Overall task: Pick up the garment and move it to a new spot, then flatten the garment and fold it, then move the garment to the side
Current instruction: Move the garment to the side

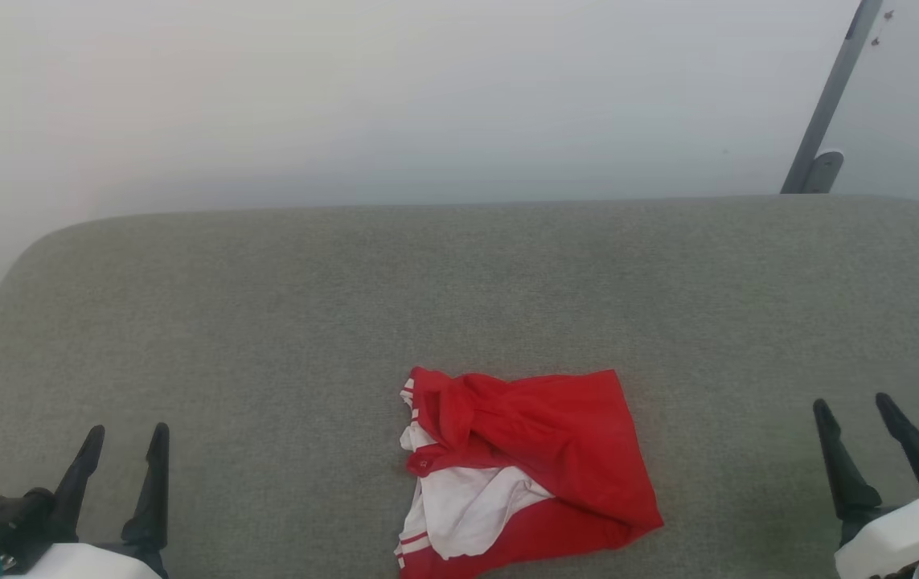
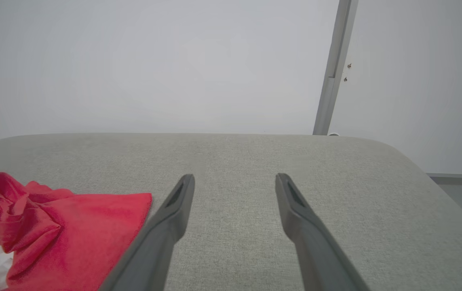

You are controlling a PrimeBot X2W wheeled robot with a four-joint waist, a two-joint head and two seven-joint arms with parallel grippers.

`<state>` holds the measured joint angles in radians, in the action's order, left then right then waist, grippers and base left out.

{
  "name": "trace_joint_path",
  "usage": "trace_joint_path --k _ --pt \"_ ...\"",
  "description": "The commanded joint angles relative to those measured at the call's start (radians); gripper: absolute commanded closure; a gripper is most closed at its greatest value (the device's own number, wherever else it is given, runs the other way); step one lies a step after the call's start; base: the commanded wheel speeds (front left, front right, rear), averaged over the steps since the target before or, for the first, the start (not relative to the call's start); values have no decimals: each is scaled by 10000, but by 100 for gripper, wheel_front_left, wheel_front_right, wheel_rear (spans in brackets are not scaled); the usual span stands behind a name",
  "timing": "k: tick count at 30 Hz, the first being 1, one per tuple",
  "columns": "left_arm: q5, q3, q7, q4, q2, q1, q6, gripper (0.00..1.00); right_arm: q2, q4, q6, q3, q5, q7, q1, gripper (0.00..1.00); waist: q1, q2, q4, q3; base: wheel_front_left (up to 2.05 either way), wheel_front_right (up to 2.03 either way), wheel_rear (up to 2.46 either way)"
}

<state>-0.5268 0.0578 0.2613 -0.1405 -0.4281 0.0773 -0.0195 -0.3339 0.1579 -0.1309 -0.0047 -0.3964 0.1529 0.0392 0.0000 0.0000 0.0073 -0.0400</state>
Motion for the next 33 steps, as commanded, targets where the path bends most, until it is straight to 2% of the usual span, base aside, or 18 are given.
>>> trace_joint_path --k 1,16,25,33 --pt "147 -35 45 -28 37 32 -51 0 -16 -5 7 56 -27 -30 -41 0 0 0 53 14 0 0 0" --pt "242 296 18 -178 168 -202 -138 0 -137 389 7 1482 -596 -1404 -860 0 0 0 1129 252 0 0 0" --pt "355 606 20 -261 382 -615 -201 0 -268 1228 7 2055 -1532 -3370 -1583 0 0 0 1880 890 0 0 0" --pt "456 806 32 -461 586 -1013 -302 0 -462 1873 7 2444 -2026 -5249 -1996 0 0 0 2249 1311 0 0 0"
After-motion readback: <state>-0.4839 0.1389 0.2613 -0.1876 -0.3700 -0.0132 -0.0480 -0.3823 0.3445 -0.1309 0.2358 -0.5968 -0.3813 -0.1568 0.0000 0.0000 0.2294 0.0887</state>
